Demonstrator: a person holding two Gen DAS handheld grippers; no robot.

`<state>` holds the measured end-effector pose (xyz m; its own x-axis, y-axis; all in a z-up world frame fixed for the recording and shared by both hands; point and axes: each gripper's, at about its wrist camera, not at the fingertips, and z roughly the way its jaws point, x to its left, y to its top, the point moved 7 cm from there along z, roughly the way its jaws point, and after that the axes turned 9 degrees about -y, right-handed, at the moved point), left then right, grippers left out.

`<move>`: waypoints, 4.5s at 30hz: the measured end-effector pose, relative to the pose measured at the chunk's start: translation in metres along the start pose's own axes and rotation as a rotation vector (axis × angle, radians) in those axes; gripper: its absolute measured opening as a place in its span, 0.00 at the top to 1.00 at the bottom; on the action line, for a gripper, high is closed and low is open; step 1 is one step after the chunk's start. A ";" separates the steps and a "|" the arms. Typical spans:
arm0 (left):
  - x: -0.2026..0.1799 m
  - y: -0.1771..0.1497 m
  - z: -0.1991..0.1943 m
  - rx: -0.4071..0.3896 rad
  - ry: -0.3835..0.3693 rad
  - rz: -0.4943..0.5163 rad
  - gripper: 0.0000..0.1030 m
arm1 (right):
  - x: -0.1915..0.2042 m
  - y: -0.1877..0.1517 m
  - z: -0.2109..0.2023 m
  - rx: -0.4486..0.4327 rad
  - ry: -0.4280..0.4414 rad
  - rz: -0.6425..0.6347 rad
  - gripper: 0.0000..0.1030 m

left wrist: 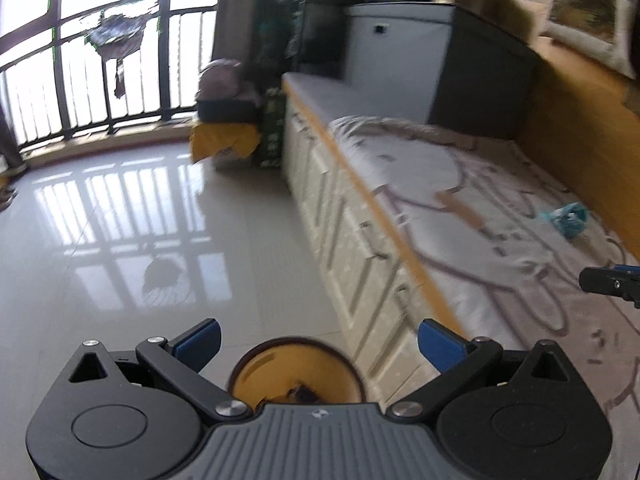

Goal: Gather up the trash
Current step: 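Move both open tools back from the bin toward the bench, then grasp the wooden piece with the left tool while the right tool grasps the teal wrapper, then carry the wooden piece and teal wrapper in both tools over the yellow bin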

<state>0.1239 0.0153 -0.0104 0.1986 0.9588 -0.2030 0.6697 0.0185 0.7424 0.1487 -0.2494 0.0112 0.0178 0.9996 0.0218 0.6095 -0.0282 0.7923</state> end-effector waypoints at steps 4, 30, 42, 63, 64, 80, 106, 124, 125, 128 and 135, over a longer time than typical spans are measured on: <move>-0.034 0.011 0.017 -0.013 -0.049 0.027 0.00 | -0.038 0.005 0.000 -0.052 -0.057 0.050 0.00; -0.157 0.051 0.179 -0.060 -0.345 0.299 0.00 | -0.157 0.026 0.122 -0.235 -0.461 0.033 0.00; -0.147 0.068 0.257 0.000 -0.358 0.503 0.00 | -0.160 0.034 0.183 -0.193 -0.468 -0.045 0.00; -0.159 0.093 0.307 -0.003 -0.420 0.586 0.00 | -0.175 0.035 0.211 -0.116 -0.436 -0.080 0.57; -0.159 0.093 0.306 -0.003 -0.419 0.581 0.01 | -0.176 0.035 0.209 -0.124 -0.439 -0.069 0.64; -0.159 0.062 0.262 -0.025 -0.418 0.531 0.12 | -0.174 0.034 0.178 -0.253 -0.496 -0.036 0.60; -0.149 0.032 0.199 0.007 -0.434 0.399 0.12 | -0.177 0.040 0.196 -0.027 -0.462 -0.363 0.60; -0.155 0.043 0.124 -0.070 -0.389 0.318 0.12 | -0.135 0.016 0.058 -0.054 -0.374 -0.134 0.61; -0.156 0.043 0.119 -0.073 -0.390 0.315 0.12 | -0.132 0.015 0.050 -0.056 -0.383 -0.135 0.61; -0.159 0.039 0.105 -0.086 -0.395 0.310 0.12 | -0.123 0.011 0.033 -0.066 -0.383 -0.126 0.61; -0.155 0.031 0.076 -0.107 -0.385 0.282 0.12 | -0.101 -0.002 0.000 -0.083 -0.364 -0.075 0.61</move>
<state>0.1689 -0.1547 -0.0043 0.6257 0.7563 -0.1912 0.4787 -0.1787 0.8596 0.1453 -0.3505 0.0076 0.2655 0.9326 -0.2444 0.5539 0.0599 0.8304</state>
